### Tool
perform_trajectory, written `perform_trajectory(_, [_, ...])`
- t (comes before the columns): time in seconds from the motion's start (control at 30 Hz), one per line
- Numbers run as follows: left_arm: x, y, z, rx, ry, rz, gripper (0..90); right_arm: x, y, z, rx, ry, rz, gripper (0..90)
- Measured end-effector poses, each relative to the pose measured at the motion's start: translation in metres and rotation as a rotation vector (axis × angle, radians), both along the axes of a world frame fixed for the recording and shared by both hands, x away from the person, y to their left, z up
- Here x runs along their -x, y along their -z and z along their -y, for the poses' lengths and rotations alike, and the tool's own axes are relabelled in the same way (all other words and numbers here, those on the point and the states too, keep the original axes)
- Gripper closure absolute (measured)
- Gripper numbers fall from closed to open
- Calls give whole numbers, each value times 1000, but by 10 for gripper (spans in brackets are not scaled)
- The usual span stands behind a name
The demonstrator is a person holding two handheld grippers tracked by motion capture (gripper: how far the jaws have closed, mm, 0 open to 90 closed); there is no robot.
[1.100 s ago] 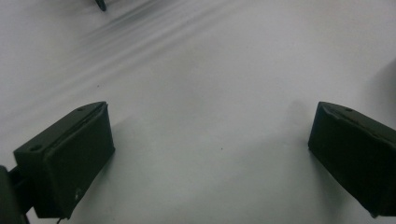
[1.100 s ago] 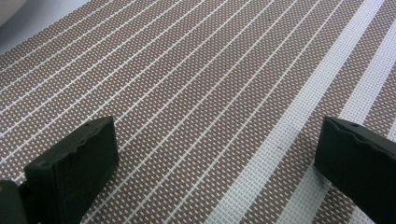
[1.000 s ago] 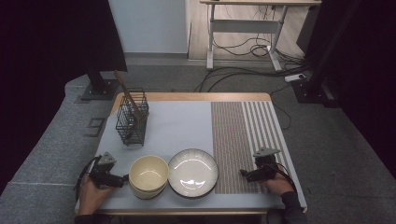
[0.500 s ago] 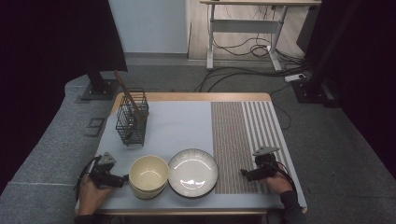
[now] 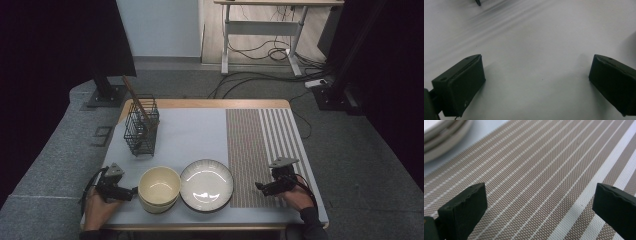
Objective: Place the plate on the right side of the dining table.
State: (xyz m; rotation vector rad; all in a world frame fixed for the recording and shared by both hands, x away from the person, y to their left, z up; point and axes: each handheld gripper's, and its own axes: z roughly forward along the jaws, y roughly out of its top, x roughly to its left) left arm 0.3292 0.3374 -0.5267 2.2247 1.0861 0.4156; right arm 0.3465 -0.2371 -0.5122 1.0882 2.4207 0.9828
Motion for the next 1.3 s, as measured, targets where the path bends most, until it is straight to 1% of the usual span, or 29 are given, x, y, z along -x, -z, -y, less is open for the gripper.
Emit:
perform_trajectory(0.03, [0, 0, 0, 0, 0, 0, 2, 4, -5, -2, -13, -13, 25, 0])
perform_trajectory(0.07, [0, 0, 0, 0, 0, 0, 2, 4, -5, -2, -13, -13, 25, 0])
perform_trajectory(0.1, [0, 0, 0, 1, 0, -1, 2, 8, -9, -4, -15, -13, 22, 0])
perform_trajectory(0.17, [0, 0, 0, 1, 0, -1, 2, 9, -11, -5, -9, -16, 25, 0])
perform_trajectory(0.2, [0, 0, 0, 0, 0, -1, 2, 14, -15, -8, 14, -31, 45, 0])
perform_trajectory(0.23, [0, 0, 0, 1, 0, 0, 2, 15, -16, -9, 24, -39, 57, 0])
perform_trajectory(0.27, [0, 0, 0, 1, 0, 0, 2, 15, -16, -9, 24, -39, 57, 0])
perform_trajectory(0.3, [0, 0, 0, 1, 0, 0, 2, 19, -21, -14, 48, -55, 74, 0])
perform_trajectory(0.33, [0, 0, 0, 0, 0, 0, 2, 19, -21, -14, 48, -55, 74, 0])
perform_trajectory(0.4, [0, 0, 0, 1, 0, -1, 2, 22, -24, -17, 77, -69, 86, 6])
perform_trajectory(0.43, [0, 0, 0, 1, 0, -1, 1, 26, -28, -21, 105, -82, 102, 19])
perform_trajectory(0.47, [0, 0, 0, 1, 0, -2, 2, 28, -29, -22, 115, -86, 100, 23])
perform_trajectory(0.5, [0, 0, 0, 2, 0, -2, 2, 28, -29, -22, 115, -86, 100, 23])
perform_trajectory(0.53, [0, 0, 0, 1, 0, -2, 1, 29, -30, -23, 130, -89, 105, 23])
perform_trajectory(0.6, [0, 0, 0, 1, 0, -2, 1, 35, -32, -27, 153, -116, 103, 9])
perform_trajectory(0.67, [0, 0, 0, 1, 0, -2, 1, 36, -32, -27, 157, -121, 102, 10])
perform_trajectory(0.7, [0, 0, 0, 1, 0, -2, 2, 40, -33, -29, 170, -130, 110, 13])
perform_trajectory(0.77, [0, 0, 0, 2, 0, -2, 2, 42, -33, -29, 179, -134, 115, 17])
perform_trajectory(0.8, [0, 0, 0, 1, 0, -2, 1, 46, -34, -31, 207, -142, 125, 25])
perform_trajectory(0.83, [0, 0, 0, 1, 0, -2, 1, 46, -34, -31, 207, -142, 125, 25])
perform_trajectory(0.87, [0, 0, 0, 1, 0, -2, 1, 50, -34, -33, 253, -142, 148, 43])
perform_trajectory(0.9, [0, 0, 0, 1, 0, -2, 1, 50, -34, -33, 253, -142, 148, 43])
perform_trajectory(0.97, [0, 0, 0, 1, 0, -2, 1, 53, -35, -35, 282, -139, 170, 70])
perform_trajectory(1.0, [0, 0, 0, 1, 0, -2, 2, 58, -37, -38, 330, -141, 207, 109])
perform_trajectory(1.03, [0, 0, 0, 1, 0, -2, 2, 58, -37, -38, 330, -141, 207, 109])
perform_trajectory(1.07, [0, 0, 0, 1, 0, -1, 2, 61, -39, -41, 350, -144, 227, 128])
perform_trajectory(1.13, [0, 0, 0, 1, 0, -2, 2, 64, -40, -43, 359, -144, 236, 134])
perform_trajectory(1.23, [0, 0, 0, 1, 0, -1, 2, 72, -40, -51, 422, -162, 279, 139])
perform_trajectory(1.3, [0, 0, 0, 1, 0, -1, 2, 76, -40, -55, 448, -172, 288, 141])
